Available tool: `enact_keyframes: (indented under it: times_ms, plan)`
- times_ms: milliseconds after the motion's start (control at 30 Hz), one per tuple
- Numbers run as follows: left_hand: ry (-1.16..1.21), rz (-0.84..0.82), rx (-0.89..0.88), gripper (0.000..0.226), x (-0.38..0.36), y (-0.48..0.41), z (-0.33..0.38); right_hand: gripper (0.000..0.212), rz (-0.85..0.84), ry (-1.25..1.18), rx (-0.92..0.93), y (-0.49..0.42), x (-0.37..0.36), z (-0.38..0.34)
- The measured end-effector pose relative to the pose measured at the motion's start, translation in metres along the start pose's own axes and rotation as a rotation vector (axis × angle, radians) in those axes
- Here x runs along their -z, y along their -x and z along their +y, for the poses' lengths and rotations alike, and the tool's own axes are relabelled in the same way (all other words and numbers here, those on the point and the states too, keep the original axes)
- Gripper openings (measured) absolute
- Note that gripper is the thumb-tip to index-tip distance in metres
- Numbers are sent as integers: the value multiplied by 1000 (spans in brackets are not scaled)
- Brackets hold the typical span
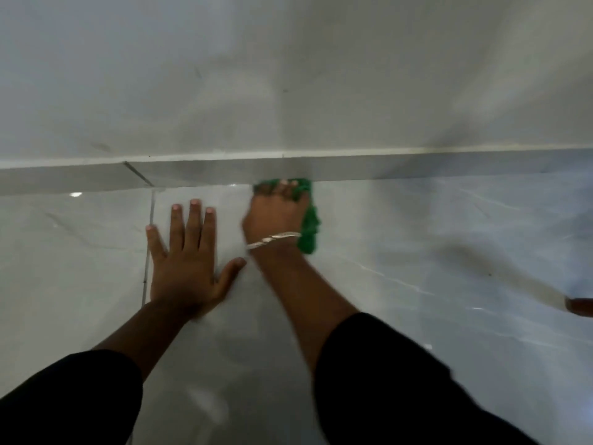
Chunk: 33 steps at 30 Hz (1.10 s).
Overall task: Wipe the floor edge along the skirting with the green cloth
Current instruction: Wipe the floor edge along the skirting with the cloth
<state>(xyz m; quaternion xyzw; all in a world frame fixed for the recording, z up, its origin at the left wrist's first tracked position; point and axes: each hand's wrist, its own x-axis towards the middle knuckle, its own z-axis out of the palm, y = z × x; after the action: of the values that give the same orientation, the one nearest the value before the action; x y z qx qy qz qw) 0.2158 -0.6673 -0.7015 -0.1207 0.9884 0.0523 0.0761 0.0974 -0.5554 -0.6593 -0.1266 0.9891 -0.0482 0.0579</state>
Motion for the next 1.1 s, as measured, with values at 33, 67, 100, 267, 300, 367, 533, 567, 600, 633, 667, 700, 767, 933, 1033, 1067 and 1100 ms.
enact_keyframes:
  times_ms: [33,67,100,267,300,367,533,567,600,633,667,700,767,933,1033,1067,1100]
  plan:
    - [2,-5,5,98,2,1,1,41,-10,-34,39,2,0,-15]
    - [7,-8,14,98,5,1,1,39,-16,-51,100,0,3,-16]
    - [11,-13,21,99,7,2,2,35,-4,-42,179,-2,5,-4]
    - [13,-35,23,98,13,3,2,26,56,134,49,-18,22,126]
    - [16,-30,20,99,11,2,2,25,42,141,-32,-22,25,139]
    - [18,-13,13,99,7,0,1,25,29,129,-157,-30,23,139]
    - [6,-4,-2,98,2,-2,-1,37,23,72,-109,-15,8,35]
    - [3,-6,-1,98,2,-1,-1,38,4,68,-60,-10,8,13]
    - [-3,-10,2,98,2,-1,-1,38,-2,52,-11,-7,7,-2]
    - [-11,-15,6,99,4,0,0,37,-5,35,50,-7,7,-5]
    - [-16,-19,10,99,6,0,1,37,-4,29,134,-7,9,3]
    - [-15,-23,14,100,8,0,1,35,-2,37,207,-7,12,22]
    - [-3,-31,17,100,9,1,0,33,7,80,210,-11,18,76]
    - [4,-2,-4,99,6,-1,1,32,-10,147,-142,-31,26,136]
    - [2,8,0,100,4,-2,1,36,13,70,-173,-25,12,76]
    - [-1,4,2,100,4,-2,0,38,7,47,-110,-18,6,47]
    - [1,3,5,100,4,-3,1,40,-6,32,-52,-11,1,21]
